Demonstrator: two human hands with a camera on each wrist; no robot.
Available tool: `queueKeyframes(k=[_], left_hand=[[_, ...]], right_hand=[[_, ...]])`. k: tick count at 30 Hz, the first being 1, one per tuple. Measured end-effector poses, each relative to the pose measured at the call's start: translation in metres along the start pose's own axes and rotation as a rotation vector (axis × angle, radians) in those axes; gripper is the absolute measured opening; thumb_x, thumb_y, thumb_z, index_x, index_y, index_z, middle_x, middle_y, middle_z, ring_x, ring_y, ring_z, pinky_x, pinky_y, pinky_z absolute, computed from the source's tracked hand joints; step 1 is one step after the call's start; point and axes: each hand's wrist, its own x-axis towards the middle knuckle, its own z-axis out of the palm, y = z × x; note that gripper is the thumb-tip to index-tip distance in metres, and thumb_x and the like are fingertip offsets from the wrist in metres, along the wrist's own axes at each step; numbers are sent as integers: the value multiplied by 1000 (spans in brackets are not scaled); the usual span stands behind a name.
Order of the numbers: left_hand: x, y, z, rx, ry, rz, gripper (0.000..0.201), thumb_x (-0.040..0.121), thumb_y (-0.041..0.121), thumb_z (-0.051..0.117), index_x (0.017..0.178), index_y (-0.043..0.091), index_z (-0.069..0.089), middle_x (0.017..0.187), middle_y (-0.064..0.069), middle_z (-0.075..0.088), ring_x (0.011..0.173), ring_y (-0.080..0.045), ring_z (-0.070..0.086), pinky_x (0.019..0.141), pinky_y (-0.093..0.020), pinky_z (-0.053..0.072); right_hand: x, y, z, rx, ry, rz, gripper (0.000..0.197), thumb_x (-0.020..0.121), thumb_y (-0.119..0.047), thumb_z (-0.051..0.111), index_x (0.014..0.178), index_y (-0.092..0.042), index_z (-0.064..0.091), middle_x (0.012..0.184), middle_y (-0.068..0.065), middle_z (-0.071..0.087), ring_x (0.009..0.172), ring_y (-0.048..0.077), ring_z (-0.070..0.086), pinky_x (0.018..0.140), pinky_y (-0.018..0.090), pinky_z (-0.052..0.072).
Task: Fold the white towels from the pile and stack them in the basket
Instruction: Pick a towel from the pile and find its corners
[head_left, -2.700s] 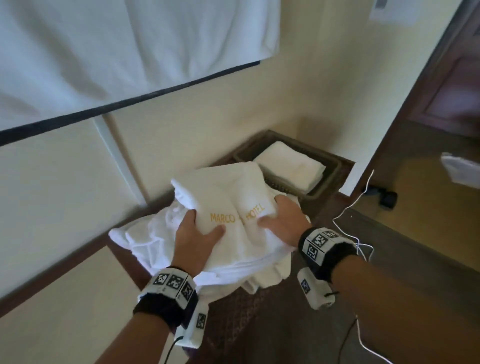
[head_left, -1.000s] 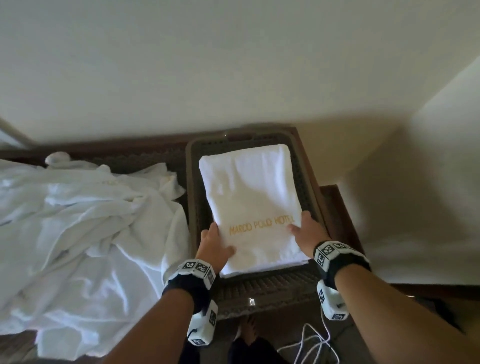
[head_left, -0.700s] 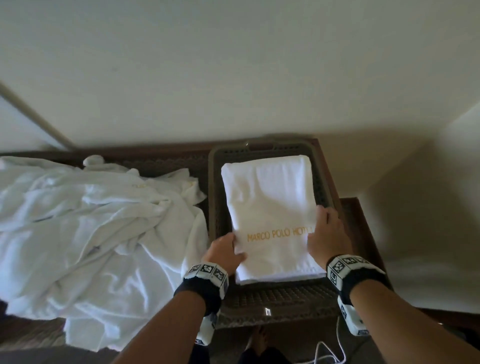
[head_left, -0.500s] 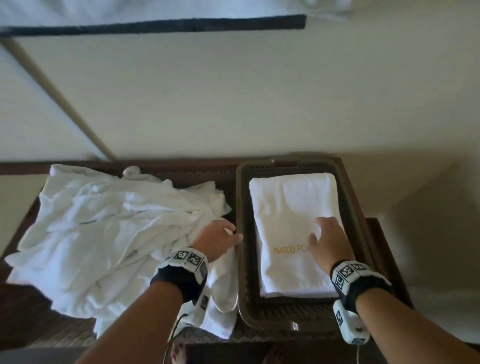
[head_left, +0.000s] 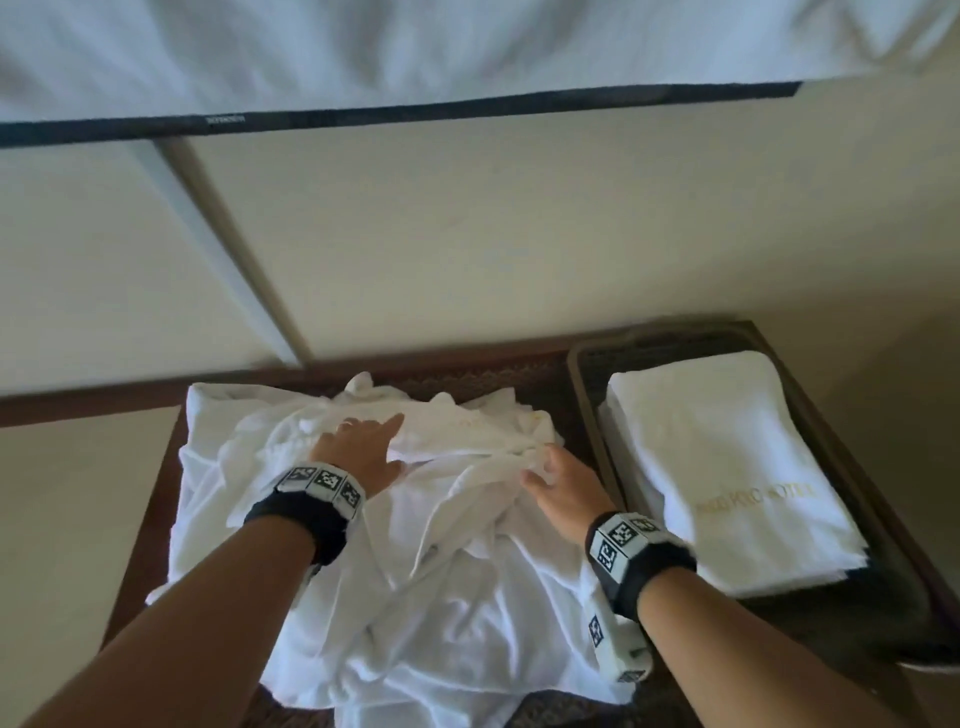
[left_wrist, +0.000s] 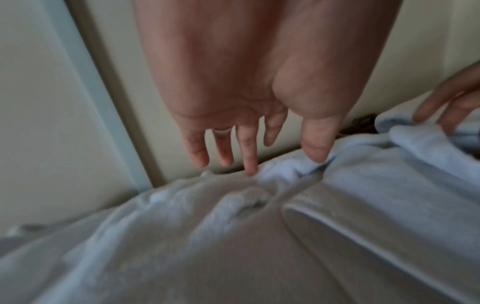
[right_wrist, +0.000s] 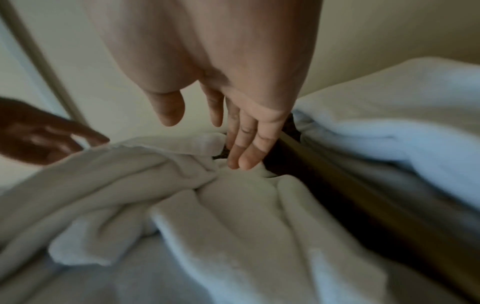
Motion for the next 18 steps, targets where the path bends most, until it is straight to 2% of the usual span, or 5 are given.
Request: queueKeyframes(k=[4,7,9,14,18], left_hand=[[9,-7,14,47,70,31,62,96,58,49,150,33,35,143,-5,45,133,-29,43,108,-45,37],[16,-10,16,74,79,30,64,94,60,49,151,35,33,151,-4,33,142,-32,31,114,-47,27],[20,-11,15,56,72,50,58,94,58,50,145,31,42,147,-2,40,139,-30,36,114,-46,28],[0,-13,-8,-250,79,207,34,97,44,57,118,17,57,121,-5,60,115,-27,58,95,-35,42],[-46,-28,-77,-467,253,247,18,95,36,65,98,21,57,100,2,58,97,-25,58,83,-34,42]], right_hand=[[10,-16,22,103,35,65,69,93,-43,59,150,-19,28,148,3,44,133,23,45,106,32,36],[19,-16,24,279,8,180,86,87,-47,65,154,-22,18,152,4,39,135,24,44,108,33,35],[21,-19,22,339,-1,226,95,75,-57,69,152,-26,22,145,0,47,128,23,50,105,37,41],[10,-37,14,203,39,141,30,80,-32,74,102,-16,62,94,-4,66,90,17,63,79,33,50],[-5,-68,-9,-36,93,12,9,80,-14,61,83,-17,53,83,2,60,79,25,60,65,30,46]])
